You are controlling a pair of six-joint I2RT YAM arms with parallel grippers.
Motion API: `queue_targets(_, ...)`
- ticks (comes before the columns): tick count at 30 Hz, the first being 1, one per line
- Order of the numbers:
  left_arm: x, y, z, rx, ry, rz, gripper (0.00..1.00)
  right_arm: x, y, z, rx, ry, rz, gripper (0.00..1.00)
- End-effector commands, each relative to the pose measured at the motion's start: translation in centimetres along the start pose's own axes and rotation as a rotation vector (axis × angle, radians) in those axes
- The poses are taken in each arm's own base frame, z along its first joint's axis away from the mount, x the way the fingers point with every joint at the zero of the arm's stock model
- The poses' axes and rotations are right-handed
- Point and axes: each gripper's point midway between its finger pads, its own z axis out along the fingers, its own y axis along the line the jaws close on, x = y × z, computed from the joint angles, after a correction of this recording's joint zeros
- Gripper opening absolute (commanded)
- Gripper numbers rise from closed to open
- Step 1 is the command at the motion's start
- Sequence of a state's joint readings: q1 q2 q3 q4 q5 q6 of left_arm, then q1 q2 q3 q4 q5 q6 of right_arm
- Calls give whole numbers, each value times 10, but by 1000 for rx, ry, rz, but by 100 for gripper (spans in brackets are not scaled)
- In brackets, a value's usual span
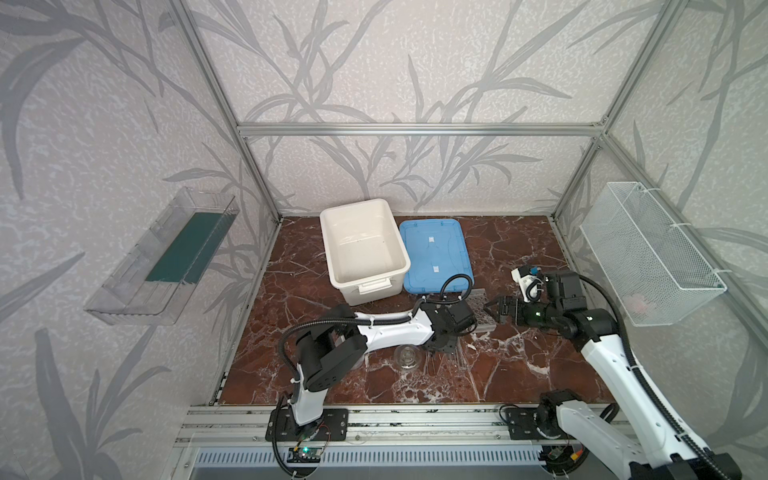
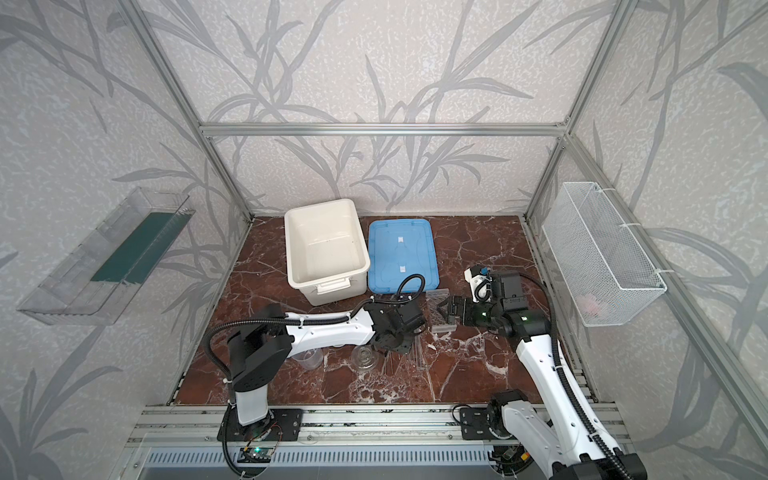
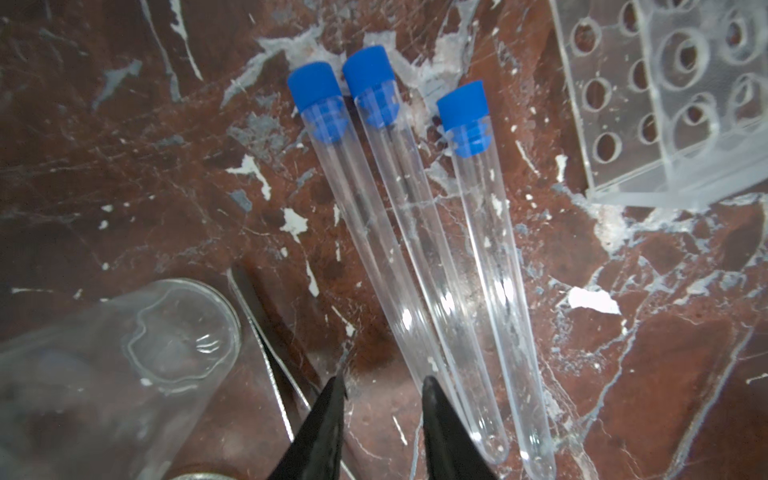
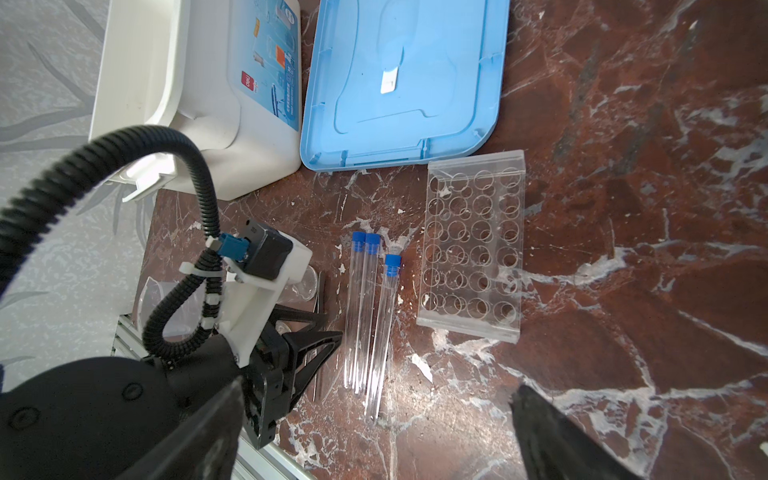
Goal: Organize the chemistry lab equipment
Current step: 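Lower the left gripper and close it around one blue-capped test tube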
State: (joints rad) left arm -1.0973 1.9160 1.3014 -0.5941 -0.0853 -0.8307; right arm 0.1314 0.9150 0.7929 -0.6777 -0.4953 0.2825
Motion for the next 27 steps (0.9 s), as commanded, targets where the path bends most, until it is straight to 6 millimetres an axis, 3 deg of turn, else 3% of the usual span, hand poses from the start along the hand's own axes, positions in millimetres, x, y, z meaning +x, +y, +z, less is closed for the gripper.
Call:
queue_targets(1,-6,5,-2,-38,-13,-3,34,1,-3,0,9,-4,-11,99)
queue_targets(9,-12,-3,-1,-14,-32,-1,35,2,-7,0,26,-4,-6,99)
queue_targets(27,-4,8,11,-127,21,18,26,1,-9,-5,52,-23,-7,100)
